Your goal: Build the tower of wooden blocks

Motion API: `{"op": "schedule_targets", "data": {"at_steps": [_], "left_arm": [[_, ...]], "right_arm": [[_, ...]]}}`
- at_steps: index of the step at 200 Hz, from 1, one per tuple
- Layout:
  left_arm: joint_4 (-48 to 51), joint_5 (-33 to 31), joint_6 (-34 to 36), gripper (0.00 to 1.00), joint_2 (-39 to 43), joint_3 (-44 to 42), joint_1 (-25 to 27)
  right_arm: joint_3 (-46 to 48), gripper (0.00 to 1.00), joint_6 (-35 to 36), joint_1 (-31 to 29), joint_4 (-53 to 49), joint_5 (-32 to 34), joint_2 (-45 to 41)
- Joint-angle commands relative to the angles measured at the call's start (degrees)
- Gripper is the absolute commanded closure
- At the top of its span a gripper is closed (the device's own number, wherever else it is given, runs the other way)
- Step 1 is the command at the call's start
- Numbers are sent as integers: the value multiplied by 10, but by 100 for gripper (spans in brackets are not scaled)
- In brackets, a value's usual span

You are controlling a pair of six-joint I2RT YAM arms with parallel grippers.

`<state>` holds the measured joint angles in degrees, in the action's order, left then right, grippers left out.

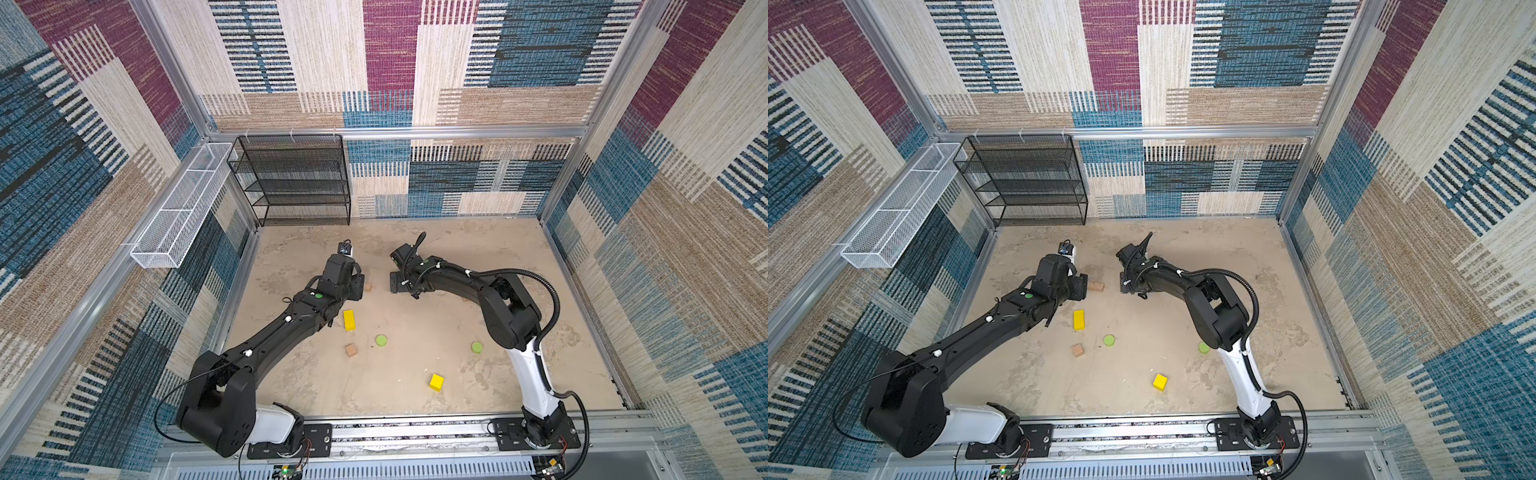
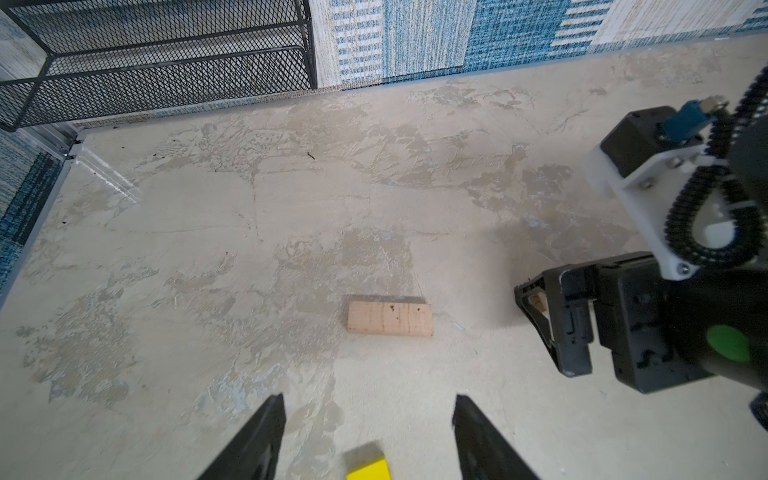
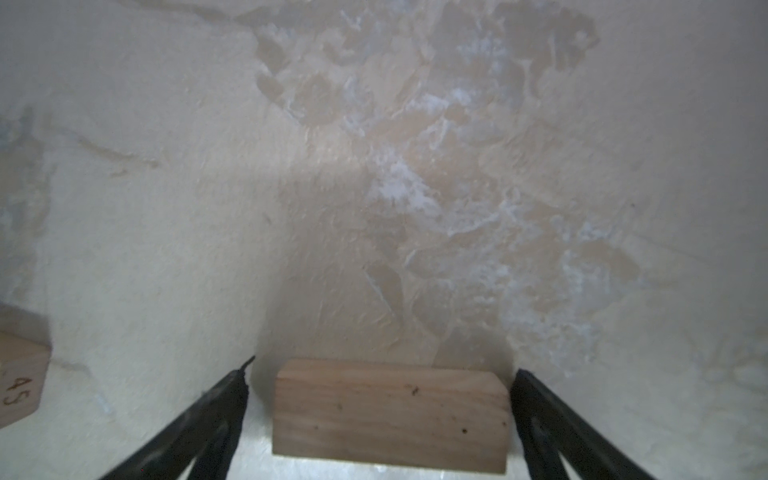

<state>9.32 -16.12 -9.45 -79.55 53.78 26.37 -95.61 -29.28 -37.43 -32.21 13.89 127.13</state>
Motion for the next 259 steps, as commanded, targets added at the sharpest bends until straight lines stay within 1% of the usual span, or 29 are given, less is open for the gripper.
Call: {"op": "schedule_targets", "data": {"at_steps": [1,34,51,77,111,126,137,163,180,190,216,259], "left_arm": [[3,-5,4,31,-1,2,0],[5,-7,6,31,0,2,0],[9,-14,7,29,0,4,0],[19,-28,8,26,-1,6,0],[23,-32,13,25,-3,6,0],[25,-22,18,24,-3,7,0],[28,0,27,22,-5,8,0],[49,80,68,20,-18,15,0],[87,104,94,20,-40,35,0],[115,102,104,20,-59,53,0],[168,71,111,20,-109,105,0],[196,92,104,19,-182,161,0]], "right_arm": [[-2,1,-7,-1,-2,-8,-6],[-7,1,-2,-1,-1,-5,-19],[-7,1,2,-1,3,-12,-31],[4,1,3,-1,14,-25,-56],[23,1,7,-1,20,-18,-95],[36,1,15,-1,31,-17,-119],[49,1,23,-1,42,-12,-139],[94,1,48,0,105,-2,-203],[120,1,64,2,140,-3,-245],[132,1,71,3,156,-3,-265],[173,1,78,12,226,-5,-321],[245,1,71,42,315,-38,-411]]}}
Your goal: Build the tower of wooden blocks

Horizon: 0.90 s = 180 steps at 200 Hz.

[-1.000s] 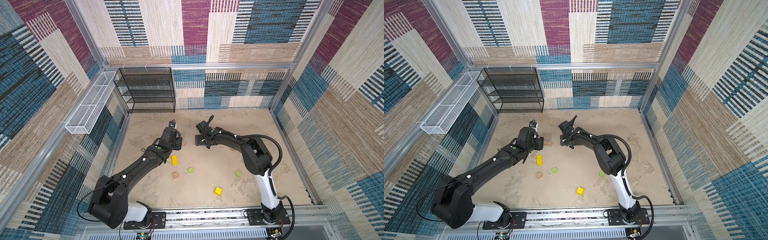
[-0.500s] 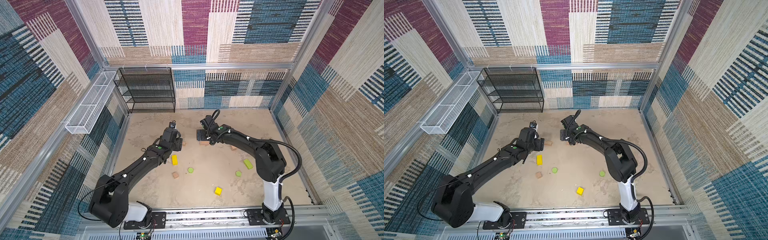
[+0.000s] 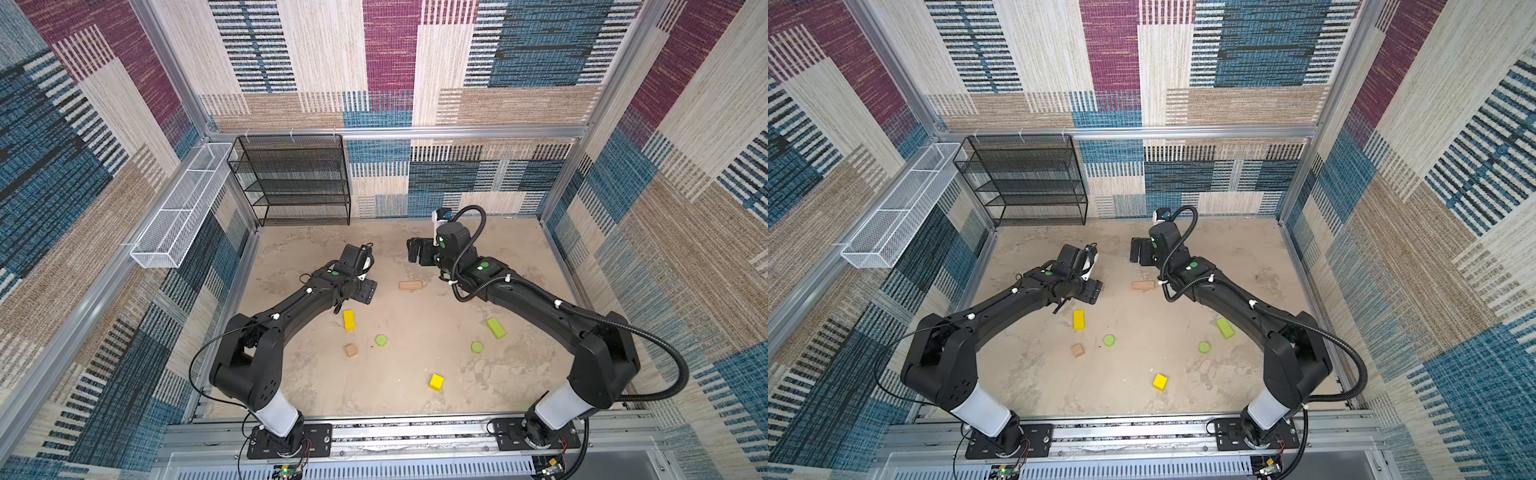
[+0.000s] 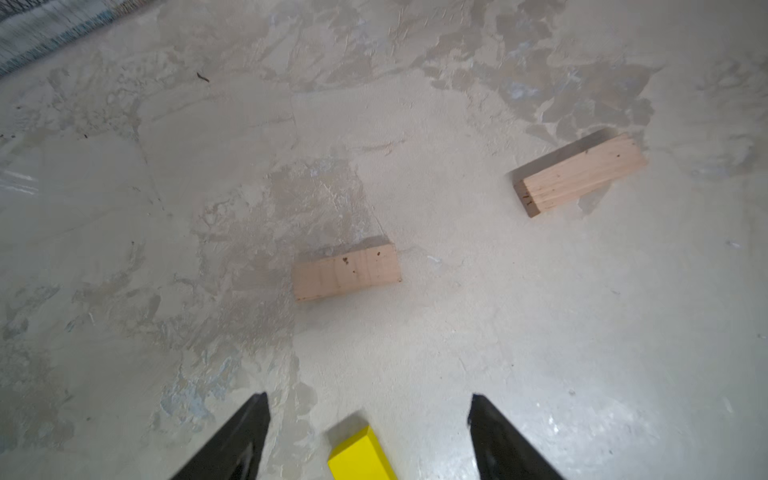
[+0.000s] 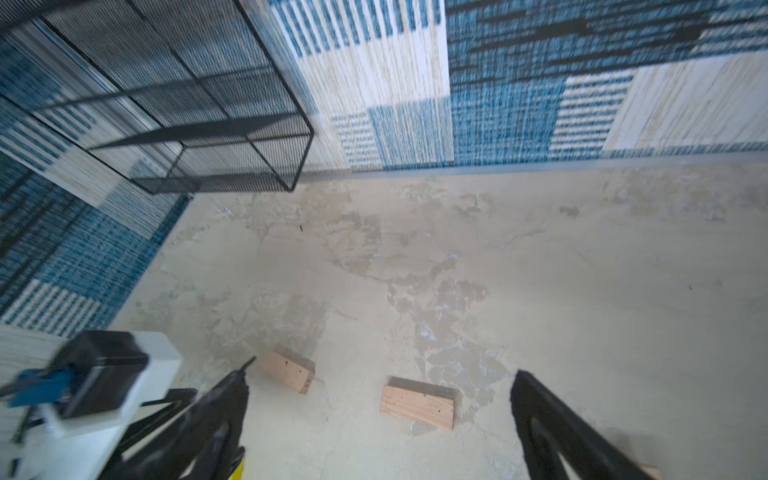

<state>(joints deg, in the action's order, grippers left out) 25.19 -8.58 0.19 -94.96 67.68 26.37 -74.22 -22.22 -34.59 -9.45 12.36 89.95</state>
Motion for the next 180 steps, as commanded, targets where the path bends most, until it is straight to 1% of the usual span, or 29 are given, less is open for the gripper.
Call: {"op": "schedule_targets", "data": {"at_steps": [1,36,58,87,96,106,126,153,180], "left_arm": [[37,17,8,19,-29,24,-1],[66,41,48,17,-88,81,-1],[108,22,65,15,-121,131,-2],[135,14,81,12,-145,165,-11],[145,10,75,11,-152,175,-14],[154,6,63,8,-161,185,-18],[160,28,42,1,-174,198,-29],[162,40,26,1,-191,212,-39],[166,65,20,1,-209,225,-45]], "right_arm": [[33,1,1,14,88,-25,-40],[149,1,-26,39,184,-80,-115],[207,1,-46,49,220,-92,-145],[210,1,-43,55,197,-79,-167],[215,1,-42,55,198,-76,-175],[223,1,-43,55,203,-69,-184],[236,1,-44,57,211,-61,-200],[240,1,-42,58,207,-57,-205],[240,1,-42,60,207,-58,-203]]}}
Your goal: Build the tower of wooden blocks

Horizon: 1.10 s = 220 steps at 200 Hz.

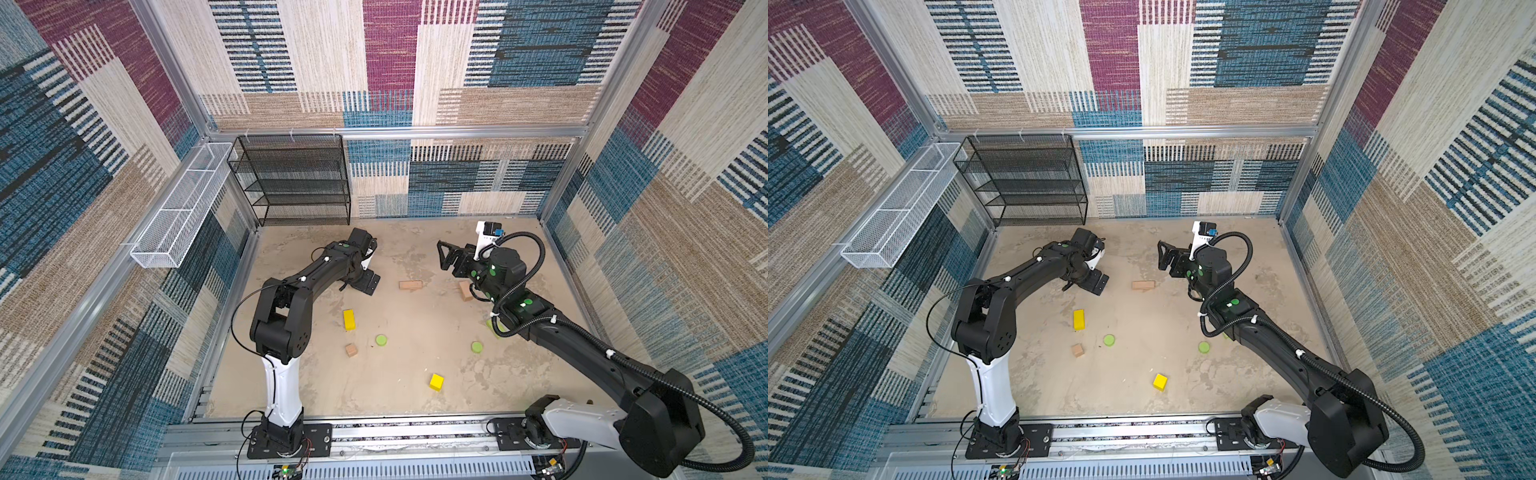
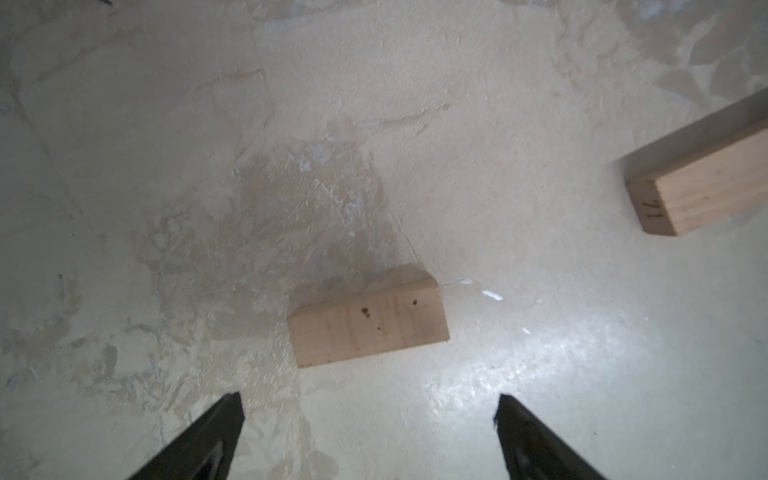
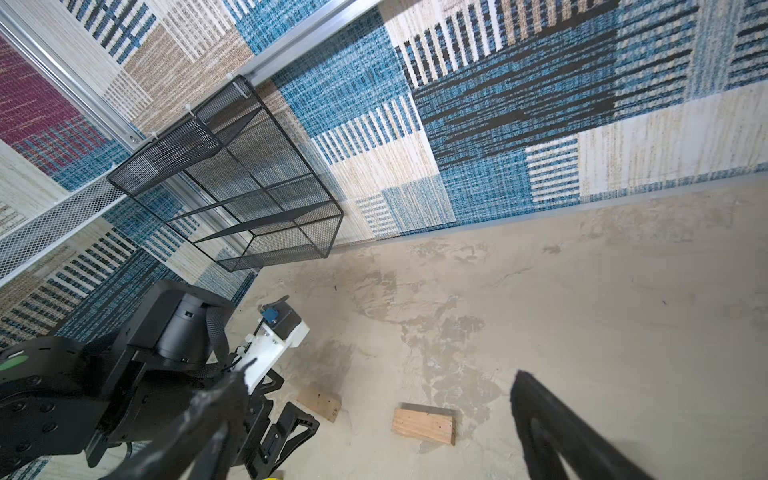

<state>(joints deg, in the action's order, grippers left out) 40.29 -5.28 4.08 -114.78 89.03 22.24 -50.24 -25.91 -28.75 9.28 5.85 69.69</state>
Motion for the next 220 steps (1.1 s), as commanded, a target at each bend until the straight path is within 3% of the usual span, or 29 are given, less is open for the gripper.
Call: {"op": "schedule_targets", "data": {"at_steps": [1,109,220], "left_arm": [[15,32,-19,1,-11,11,-4],[7,12,-47,1,-49,27,-18],[3,54,-69,2,-80,41,-24]], "right_arm": [[0,1,-5,2,19,7,-1],[1,1,-9,4,14,12,2],[2,1,-9,5,9,24,1]]}}
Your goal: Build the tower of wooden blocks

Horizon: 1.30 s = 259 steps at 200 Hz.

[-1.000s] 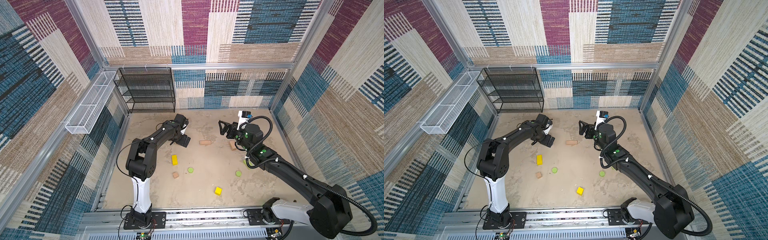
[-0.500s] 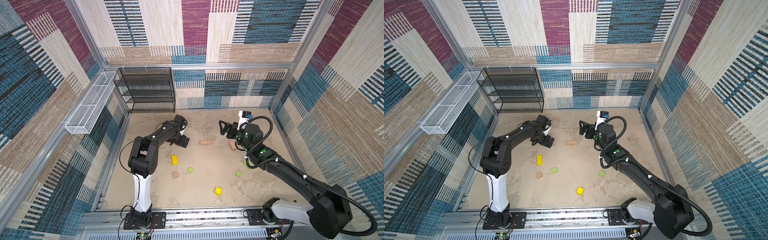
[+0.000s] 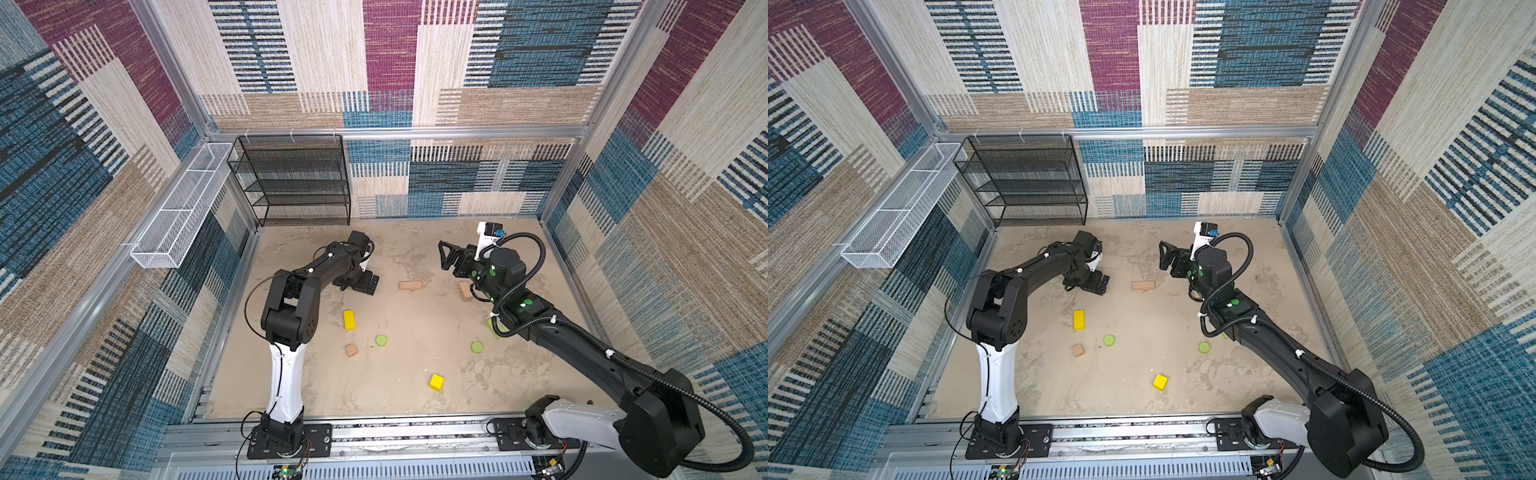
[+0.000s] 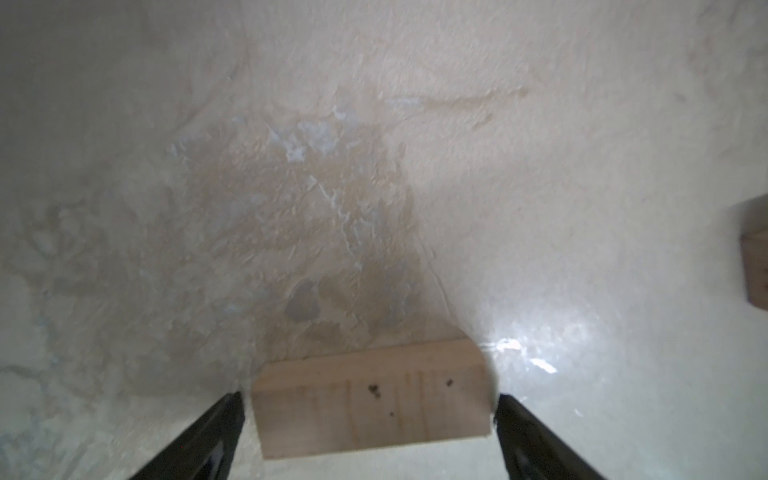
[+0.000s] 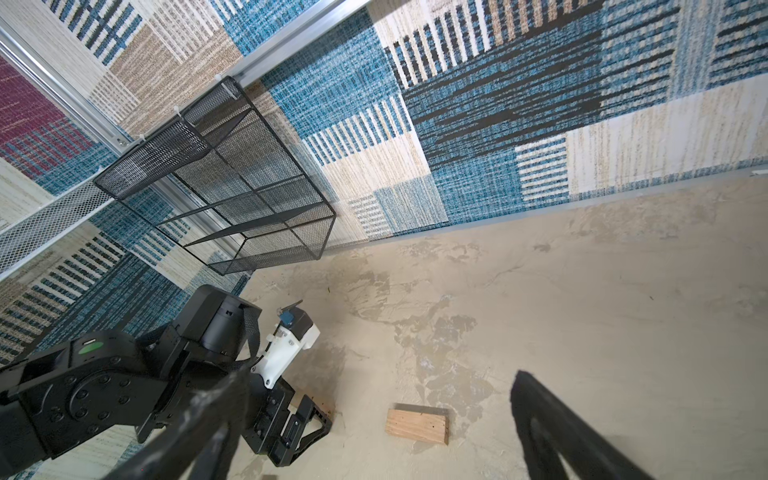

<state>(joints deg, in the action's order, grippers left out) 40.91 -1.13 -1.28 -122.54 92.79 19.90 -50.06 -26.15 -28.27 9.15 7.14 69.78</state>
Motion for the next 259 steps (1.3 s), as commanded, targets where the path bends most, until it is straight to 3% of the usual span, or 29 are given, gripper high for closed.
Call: {"op": "schedule_targets", "data": {"at_steps": [1,78,149,259], "left_arm": [[-3,13,-16,2,-2,3,0],[-3,17,-33,11,-12,13,0],[11,22,-50,36,-12,9,8],[42,33,-189,43,50,-55,78]], "right_arm": [[1,1,-7,1,10,11,0],[0,1,-9,1,9,10,2],[3,1,-8,3,7,16,-2],[15,1,-9,5,6,23,-19]]}}
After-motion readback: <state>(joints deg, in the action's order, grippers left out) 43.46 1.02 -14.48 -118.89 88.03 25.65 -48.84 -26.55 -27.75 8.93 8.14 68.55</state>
